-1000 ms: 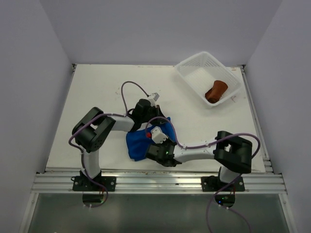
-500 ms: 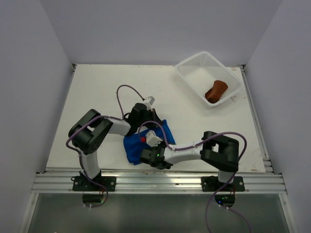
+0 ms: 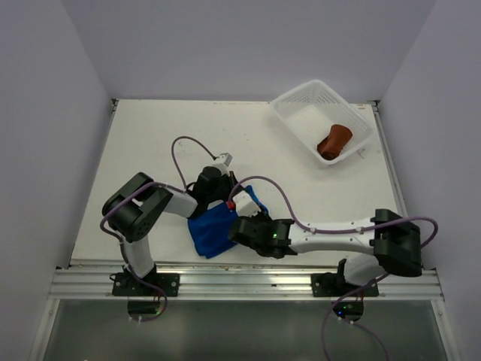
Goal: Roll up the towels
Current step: Roll the towel
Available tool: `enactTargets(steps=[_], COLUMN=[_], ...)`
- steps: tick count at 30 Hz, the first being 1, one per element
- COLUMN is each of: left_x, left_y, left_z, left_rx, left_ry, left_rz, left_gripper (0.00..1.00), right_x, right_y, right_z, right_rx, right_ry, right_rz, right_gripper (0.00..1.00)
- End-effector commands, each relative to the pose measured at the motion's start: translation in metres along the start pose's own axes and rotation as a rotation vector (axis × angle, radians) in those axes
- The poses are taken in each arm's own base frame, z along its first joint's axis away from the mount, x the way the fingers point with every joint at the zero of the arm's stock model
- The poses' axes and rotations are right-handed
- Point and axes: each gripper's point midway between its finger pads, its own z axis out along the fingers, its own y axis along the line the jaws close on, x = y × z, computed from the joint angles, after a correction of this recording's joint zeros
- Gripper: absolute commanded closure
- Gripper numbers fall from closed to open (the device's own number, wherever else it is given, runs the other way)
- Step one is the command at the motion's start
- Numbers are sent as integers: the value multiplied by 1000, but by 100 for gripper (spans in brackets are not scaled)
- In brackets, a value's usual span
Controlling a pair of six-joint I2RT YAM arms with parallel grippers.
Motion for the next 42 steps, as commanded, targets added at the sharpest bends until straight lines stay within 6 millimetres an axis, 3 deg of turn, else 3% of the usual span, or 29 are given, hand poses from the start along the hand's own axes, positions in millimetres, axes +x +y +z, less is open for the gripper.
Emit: enactTargets(steps=[1,4,9,15,22,25,32,38,42], left_x=[9,10,15,21,19,20,20,20,17], left_y=[25,24,21,16,15,17,17,16,19], left_z=[-10,-14,-15,-14,-17,-18,-20,-21,-23], left_rx=[-107,-115,-120,-116,-118,-123,-121,-121,-141], left_ry=[-26,-47,-56,-52,-59,-59,-62,-62,-81], left_rz=[9,12,19,23,28,29,28,27,27], left_gripper=[100,100,100,100,100,100,100,100,100], right_x=[-28,-36,-35,-40,-22,-28,-17,23,39], right_y=[1,-14,-56,-63,-43,-34,-24,-10,-3], right_z=[-15,-21,-2,16,42,46,48,58,59], right_rx=[-142,-247,-295,-401,-467,-522,-550,-521,-522], right_ry=[-85,-113,-108,-55,87,75,119,241,276], right_rz=[196,363,665,928,1039,1060,1026,995,982], right_gripper=[55,53,54,54,55,55,54,55,60])
